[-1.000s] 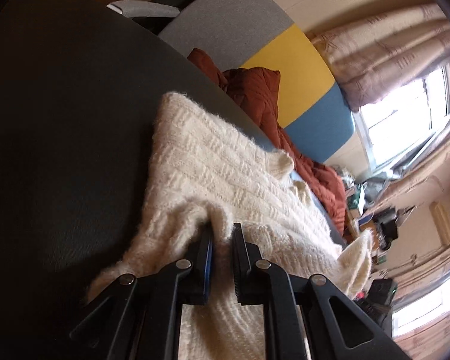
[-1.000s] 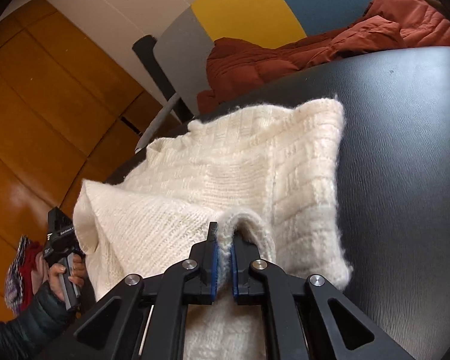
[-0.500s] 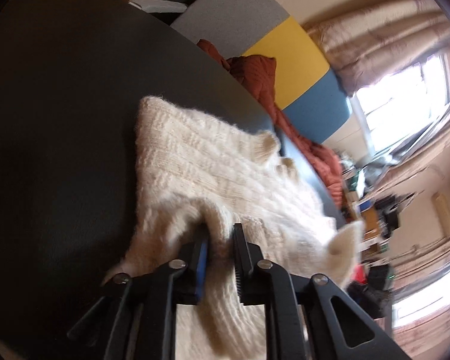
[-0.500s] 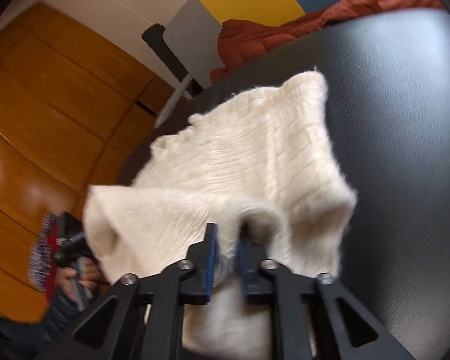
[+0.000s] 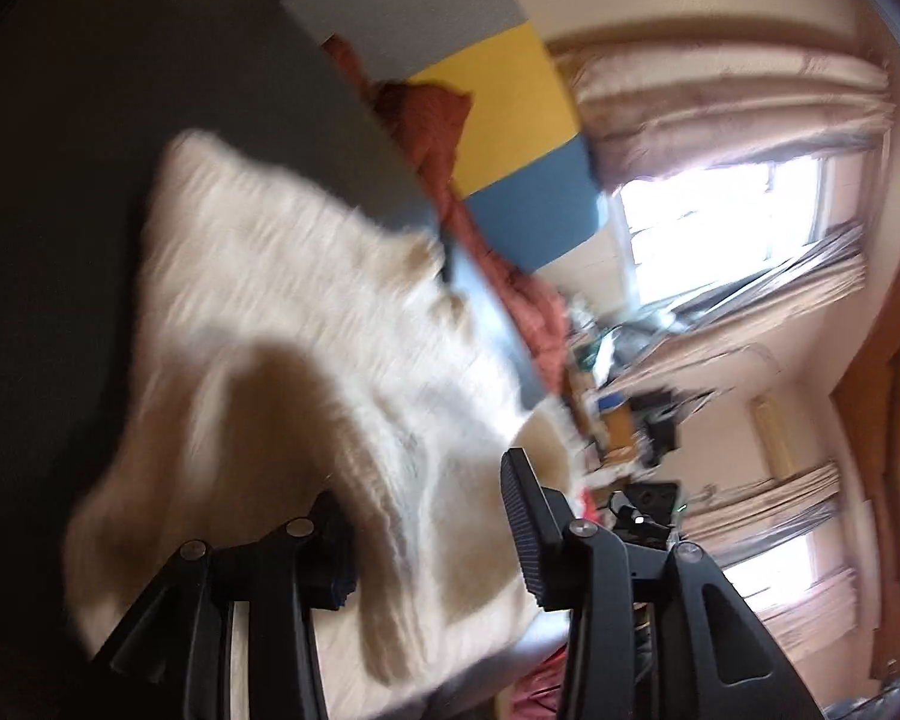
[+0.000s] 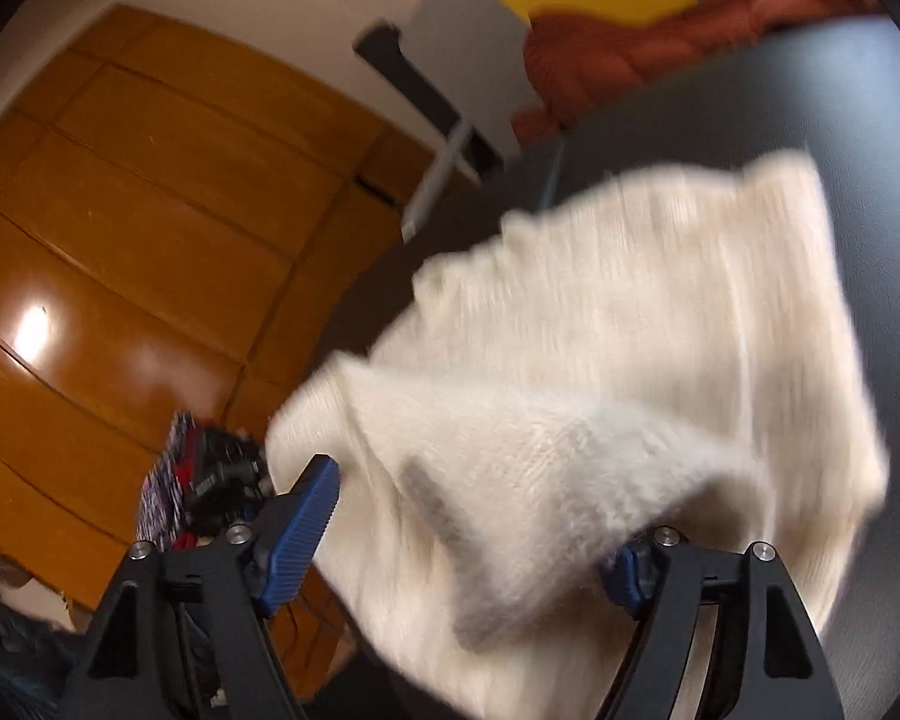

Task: Fold clothes

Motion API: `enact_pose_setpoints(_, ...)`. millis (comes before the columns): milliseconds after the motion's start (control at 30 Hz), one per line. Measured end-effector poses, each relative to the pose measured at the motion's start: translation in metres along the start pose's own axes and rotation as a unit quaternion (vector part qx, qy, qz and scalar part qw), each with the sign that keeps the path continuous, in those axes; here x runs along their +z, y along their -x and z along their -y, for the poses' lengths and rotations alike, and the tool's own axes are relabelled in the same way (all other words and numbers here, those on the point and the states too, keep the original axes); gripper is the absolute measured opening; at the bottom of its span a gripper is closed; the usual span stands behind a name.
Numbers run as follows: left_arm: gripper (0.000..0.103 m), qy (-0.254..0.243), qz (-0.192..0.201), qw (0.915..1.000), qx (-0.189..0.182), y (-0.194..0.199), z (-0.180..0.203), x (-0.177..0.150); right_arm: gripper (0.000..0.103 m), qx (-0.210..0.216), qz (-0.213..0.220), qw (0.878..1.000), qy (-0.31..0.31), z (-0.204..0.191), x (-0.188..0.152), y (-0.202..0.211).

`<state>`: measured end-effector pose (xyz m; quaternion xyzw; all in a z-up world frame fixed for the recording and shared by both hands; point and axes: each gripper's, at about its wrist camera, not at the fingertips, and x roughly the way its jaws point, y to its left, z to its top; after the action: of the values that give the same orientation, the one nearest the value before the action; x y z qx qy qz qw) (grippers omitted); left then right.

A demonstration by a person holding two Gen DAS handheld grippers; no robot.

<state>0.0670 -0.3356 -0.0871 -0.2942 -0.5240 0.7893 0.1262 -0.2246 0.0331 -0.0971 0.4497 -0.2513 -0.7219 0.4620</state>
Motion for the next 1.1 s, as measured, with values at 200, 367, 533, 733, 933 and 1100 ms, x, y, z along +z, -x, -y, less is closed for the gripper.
enact_pose_setpoints(200,0.041,0.018,0.089,0.9957,0.019,0.012,-0.001,0.040,0.079,-0.025,0.063,0.997,-0.021,0.014,0.039,0.010)
enact_pose_setpoints(367,0.041,-0.037,0.087,0.9874,0.127,0.025,-0.003,0.036,0.079,-0.081,0.060,0.995,0.020,0.005,0.041,0.015)
enact_pose_setpoints(533,0.047,-0.138,0.046,0.9635,0.225,0.004,0.013,0.031,0.068,-0.181,0.038,0.979,0.085,-0.002,0.046,0.008)
enact_pose_setpoints(733,0.053,-0.222,-0.020,0.9386,0.264,-0.039,0.034,0.039,0.063,-0.255,-0.020,0.956,0.144,0.003,0.061,-0.028)
enact_pose_setpoints(933,0.053,-0.232,-0.073,0.9334,0.264,-0.070,0.031,0.045,0.021,-0.290,-0.061,0.935,0.197,0.000,0.064,-0.056)
enact_pose_setpoints(1100,0.008,-0.225,-0.043,0.9373,0.263,-0.060,0.030,0.042,0.009,-0.314,-0.054,0.918,0.237,-0.011,0.056,-0.056)
